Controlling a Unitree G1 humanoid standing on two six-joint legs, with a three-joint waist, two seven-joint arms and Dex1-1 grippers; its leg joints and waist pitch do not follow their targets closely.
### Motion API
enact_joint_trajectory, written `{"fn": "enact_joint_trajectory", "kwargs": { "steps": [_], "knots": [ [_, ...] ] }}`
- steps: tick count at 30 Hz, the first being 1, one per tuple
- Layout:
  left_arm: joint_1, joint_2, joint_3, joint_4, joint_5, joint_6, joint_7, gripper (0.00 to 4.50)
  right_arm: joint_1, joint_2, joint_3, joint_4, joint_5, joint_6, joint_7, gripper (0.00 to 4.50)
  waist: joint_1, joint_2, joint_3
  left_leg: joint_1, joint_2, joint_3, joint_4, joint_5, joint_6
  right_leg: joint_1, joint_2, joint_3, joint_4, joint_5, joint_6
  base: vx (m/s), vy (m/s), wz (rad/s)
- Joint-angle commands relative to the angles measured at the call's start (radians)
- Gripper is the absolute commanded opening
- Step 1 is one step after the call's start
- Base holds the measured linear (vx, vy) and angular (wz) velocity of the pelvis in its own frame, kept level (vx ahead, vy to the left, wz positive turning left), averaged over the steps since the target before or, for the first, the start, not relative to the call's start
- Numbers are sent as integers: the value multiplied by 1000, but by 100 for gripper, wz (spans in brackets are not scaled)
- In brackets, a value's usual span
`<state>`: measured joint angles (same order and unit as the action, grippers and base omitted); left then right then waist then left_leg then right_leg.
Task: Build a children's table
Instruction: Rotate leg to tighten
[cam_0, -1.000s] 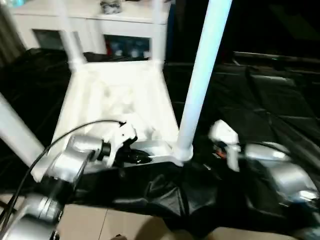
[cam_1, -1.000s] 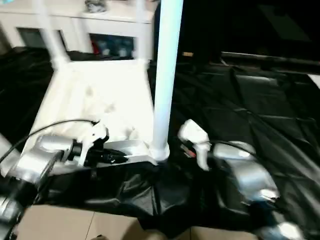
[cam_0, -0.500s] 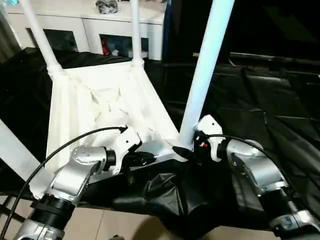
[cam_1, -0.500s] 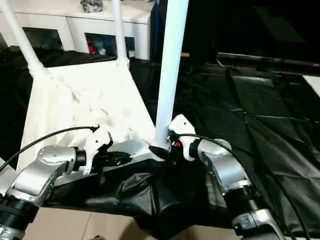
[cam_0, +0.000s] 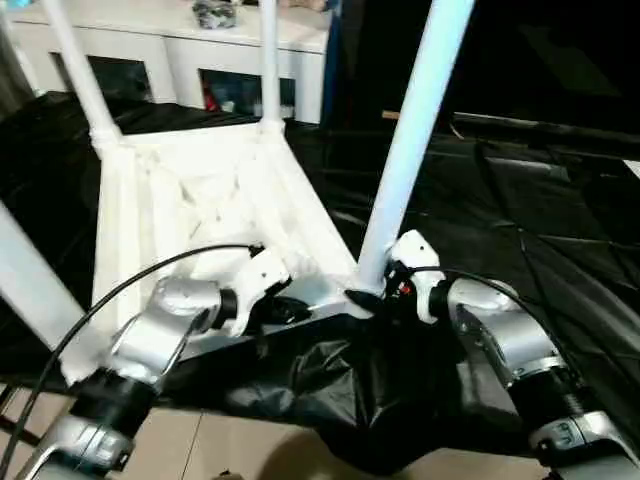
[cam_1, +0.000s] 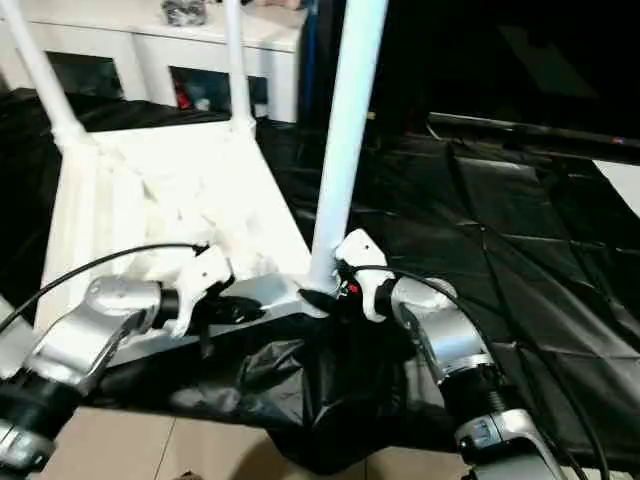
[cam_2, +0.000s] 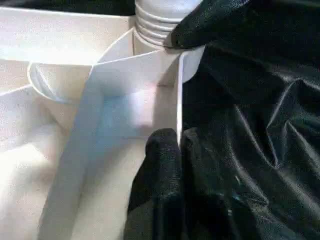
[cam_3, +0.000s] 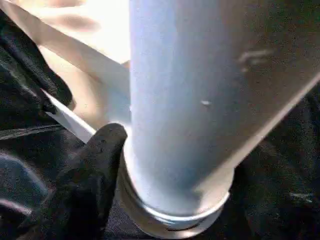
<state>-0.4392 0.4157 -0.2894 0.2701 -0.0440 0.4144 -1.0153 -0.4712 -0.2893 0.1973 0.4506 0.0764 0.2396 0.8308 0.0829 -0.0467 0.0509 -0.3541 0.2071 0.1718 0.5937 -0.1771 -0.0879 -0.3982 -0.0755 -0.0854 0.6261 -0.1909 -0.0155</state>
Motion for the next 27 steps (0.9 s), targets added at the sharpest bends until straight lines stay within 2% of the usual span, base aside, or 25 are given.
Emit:
{"fn": "enact_joint_trajectory", "kwargs": {
  "steps": [1,4,5,13,14,16,17,20,27],
  "knots": [
    [-7,-17,-13,34,8,31,28,76,-25,13,15,1,6,-5,11,295,0,1,-48,7,22,-14,-79,-339,-5,32,-74,48,-117,-530,-80,0,0,0],
    [-24,-28,-3,60,13,55,61,89,-28,19,16,8,3,-8,13,284,1,0,-48,7,21,-13,-79,-333,-2,31,-73,49,-118,-517,-83,0,0,0],
    [-24,-28,-3,60,13,55,61,89,-28,19,16,8,3,-8,13,281,1,3,-48,8,20,-12,-78,-333,-1,30,-71,49,-119,-513,-84,0,0,0],
    [-44,-15,-13,96,30,65,55,89,-24,26,14,16,-2,-16,11,276,5,4,-48,8,21,-13,-81,-329,1,31,-73,49,-118,-502,-90,0,0,0],
    [-43,-7,-15,95,28,69,43,61,-25,26,14,18,-3,-18,11,276,4,3,-48,7,22,-13,-81,-331,0,32,-72,49,-117,-504,-89,0,0,0],
    [-42,8,-17,92,29,81,35,55,-26,26,13,24,-5,-21,12,276,2,4,-48,5,22,-16,-83,-339,-3,33,-74,47,-118,-517,-87,0,0,0],
    [-41,10,-17,91,28,84,33,52,-26,26,13,24,-6,-22,11,276,2,10,-48,6,22,-16,-84,-342,-5,32,-74,48,-118,-515,-89,0,0,0],
    [-35,33,-30,72,25,106,1,21,-27,28,11,31,-7,-27,8,276,0,7,-47,7,23,-16,-85,-348,-5,31,-73,49,-117,-507,-95,0,0,0],
    [-29,51,-31,54,19,115,-15,0,-32,41,8,52,-10,-40,2,276,-5,10,-48,6,23,-15,-87,-339,-7,34,-72,50,-113,-468,-115,0,0,0]
  ]
}}
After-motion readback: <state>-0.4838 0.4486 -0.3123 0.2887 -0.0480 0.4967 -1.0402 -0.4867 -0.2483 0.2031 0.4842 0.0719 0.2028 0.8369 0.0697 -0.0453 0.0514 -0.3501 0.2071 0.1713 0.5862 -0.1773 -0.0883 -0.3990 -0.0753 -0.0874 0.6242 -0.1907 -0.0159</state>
